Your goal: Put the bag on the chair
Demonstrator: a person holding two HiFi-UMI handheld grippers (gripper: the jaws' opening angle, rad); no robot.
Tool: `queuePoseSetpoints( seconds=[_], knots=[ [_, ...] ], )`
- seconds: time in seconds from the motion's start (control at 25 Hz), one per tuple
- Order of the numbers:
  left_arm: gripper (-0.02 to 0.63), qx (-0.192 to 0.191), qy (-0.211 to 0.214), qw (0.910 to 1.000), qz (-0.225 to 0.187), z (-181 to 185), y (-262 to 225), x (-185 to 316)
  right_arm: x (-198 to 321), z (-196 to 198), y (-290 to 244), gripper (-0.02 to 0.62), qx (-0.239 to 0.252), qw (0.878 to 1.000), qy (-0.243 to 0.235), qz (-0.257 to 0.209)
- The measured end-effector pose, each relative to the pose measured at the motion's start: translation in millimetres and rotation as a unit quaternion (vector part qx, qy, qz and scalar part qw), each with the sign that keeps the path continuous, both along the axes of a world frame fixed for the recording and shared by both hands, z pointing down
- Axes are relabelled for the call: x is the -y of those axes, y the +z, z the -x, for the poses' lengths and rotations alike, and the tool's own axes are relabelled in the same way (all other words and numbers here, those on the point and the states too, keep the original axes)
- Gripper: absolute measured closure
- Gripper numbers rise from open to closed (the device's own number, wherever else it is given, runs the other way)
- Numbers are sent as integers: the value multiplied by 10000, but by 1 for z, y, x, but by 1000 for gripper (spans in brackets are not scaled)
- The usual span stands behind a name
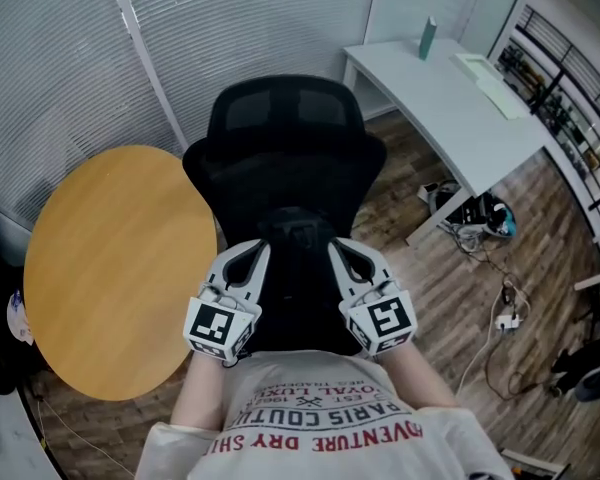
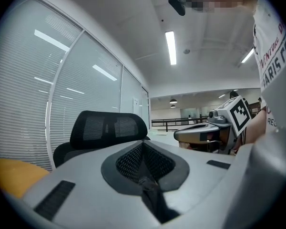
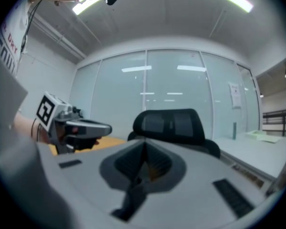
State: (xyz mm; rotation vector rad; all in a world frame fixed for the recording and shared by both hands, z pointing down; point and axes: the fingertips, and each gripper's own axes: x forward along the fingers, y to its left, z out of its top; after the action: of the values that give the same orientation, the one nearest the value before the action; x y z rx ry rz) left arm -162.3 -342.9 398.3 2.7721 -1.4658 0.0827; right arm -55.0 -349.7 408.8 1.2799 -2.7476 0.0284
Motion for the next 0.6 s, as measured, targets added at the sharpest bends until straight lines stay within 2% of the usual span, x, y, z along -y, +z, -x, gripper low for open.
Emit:
queuePoseSetpoints(
  seconds=[0.28,0.6],
  knots=[
    [577,-96,-21,10000,-6,3,-4,-3,-5,5,-1,569,-53,9999,-65,-69],
    [577,-24,14,10000,48,1,-1,-8,-8,8,-5,569,-31,9998,-55,-189]
  ],
)
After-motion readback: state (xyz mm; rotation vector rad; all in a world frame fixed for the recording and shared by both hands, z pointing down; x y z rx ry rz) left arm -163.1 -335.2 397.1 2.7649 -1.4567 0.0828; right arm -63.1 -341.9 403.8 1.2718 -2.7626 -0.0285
